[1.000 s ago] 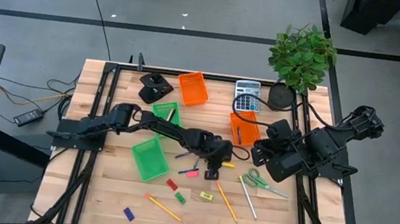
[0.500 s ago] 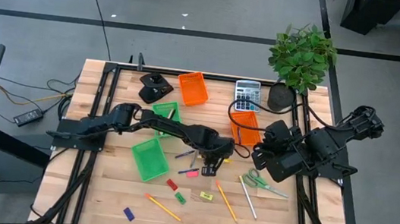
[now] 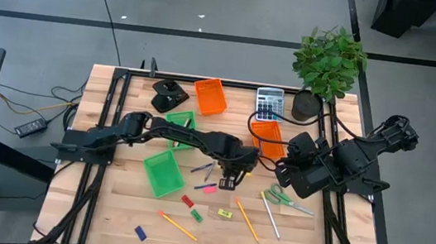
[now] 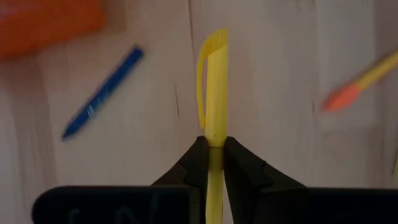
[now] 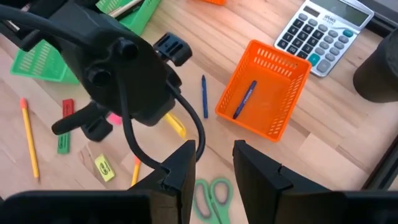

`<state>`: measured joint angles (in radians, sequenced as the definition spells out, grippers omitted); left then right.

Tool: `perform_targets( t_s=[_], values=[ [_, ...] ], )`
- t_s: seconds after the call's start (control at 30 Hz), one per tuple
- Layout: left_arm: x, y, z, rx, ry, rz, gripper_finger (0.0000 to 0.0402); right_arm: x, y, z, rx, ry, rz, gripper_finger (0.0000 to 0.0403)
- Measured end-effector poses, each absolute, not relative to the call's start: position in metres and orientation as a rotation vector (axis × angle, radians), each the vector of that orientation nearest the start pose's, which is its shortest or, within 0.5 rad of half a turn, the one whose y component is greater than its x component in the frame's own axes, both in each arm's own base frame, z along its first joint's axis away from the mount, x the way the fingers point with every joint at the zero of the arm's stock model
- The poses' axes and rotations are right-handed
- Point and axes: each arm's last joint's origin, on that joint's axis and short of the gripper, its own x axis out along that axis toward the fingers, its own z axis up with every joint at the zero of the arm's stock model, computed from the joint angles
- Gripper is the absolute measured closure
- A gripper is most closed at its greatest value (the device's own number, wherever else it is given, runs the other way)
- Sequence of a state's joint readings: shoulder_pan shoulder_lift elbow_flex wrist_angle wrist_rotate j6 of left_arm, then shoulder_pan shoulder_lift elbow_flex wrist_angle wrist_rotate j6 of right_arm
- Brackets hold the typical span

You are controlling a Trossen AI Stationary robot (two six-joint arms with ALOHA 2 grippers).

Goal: Sort crayons/erasers/pens/pencils in bins
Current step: Put the yellow pen into the top green bin

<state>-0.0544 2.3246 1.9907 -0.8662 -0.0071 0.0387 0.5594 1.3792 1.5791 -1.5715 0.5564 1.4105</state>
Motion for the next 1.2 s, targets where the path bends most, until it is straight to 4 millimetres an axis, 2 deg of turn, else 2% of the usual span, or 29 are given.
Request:
perform_targets(
  t_s=[0.17, 0.4, 0.67, 0.87, 1.2],
  values=[
    [0.478, -0.019, 0.199, 0.059, 1.217, -0.052, 0.0364, 0.19, 0.1, 0.381, 0.578, 0.836, -0.775, 0.0288],
    [0.472, 0.003, 0.239, -0.092, 1.09, 0.065, 0.0365, 0.184, 0.093, 0.389, 0.59, 0.724, -0.806, 0.0288],
    [0.46, 0.021, 0.254, -0.075, 1.109, 0.075, 0.0368, 0.175, 0.085, 0.397, 0.595, 0.67, -0.801, 0.0288],
    [0.451, 0.03, 0.265, -0.067, 1.132, 0.081, 0.0397, 0.165, 0.078, 0.403, 0.609, 0.646, -0.783, 0.0288],
    [0.435, 0.056, 0.291, -0.06, 1.088, 0.137, 0.0395, 0.158, 0.073, 0.408, 0.622, 0.63, -0.769, 0.0288]
  ],
)
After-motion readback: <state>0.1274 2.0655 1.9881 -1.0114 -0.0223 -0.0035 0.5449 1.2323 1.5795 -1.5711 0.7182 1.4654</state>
